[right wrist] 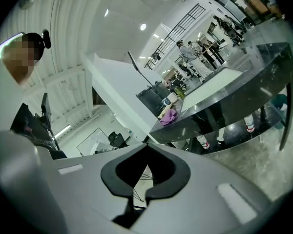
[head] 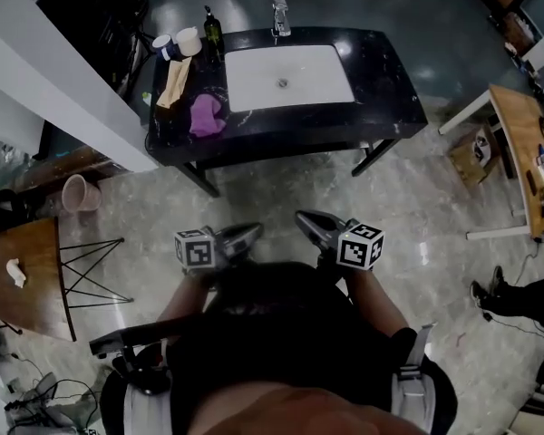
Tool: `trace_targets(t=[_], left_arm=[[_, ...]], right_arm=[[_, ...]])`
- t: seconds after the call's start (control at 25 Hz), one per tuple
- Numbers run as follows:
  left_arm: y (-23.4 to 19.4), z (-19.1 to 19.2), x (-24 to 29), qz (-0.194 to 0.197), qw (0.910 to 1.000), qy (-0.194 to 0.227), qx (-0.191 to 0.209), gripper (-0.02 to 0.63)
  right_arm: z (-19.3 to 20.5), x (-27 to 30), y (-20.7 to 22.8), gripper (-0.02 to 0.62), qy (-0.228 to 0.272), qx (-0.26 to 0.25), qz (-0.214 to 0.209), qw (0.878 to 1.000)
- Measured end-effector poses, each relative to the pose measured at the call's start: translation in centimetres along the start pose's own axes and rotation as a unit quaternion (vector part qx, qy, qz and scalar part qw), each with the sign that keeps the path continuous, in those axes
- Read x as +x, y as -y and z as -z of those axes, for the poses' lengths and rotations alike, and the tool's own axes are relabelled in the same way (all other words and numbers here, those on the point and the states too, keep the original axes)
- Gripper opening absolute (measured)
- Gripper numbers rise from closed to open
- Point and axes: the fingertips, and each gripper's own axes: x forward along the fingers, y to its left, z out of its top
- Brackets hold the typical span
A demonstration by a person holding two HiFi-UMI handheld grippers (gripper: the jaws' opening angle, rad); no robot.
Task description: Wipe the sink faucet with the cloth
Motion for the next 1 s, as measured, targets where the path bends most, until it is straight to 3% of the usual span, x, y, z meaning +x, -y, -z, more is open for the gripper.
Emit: trace_targets(t=[0.4,1.0], left_arm=[[1.6,5.9,0.4,-0.035,0.9988,0.032,-0.017,0.000],[2.8,7.2,1.3,-0.028,0.9995,0.014,-0.010,0.000]], right_arm=[[3.2,-4.3,0.0,0.011,-0.012,0.016,-0.032,0.999],[4.7,-6.0,-0.5,0.011,-0.003,0.026,-0.034,0.999]])
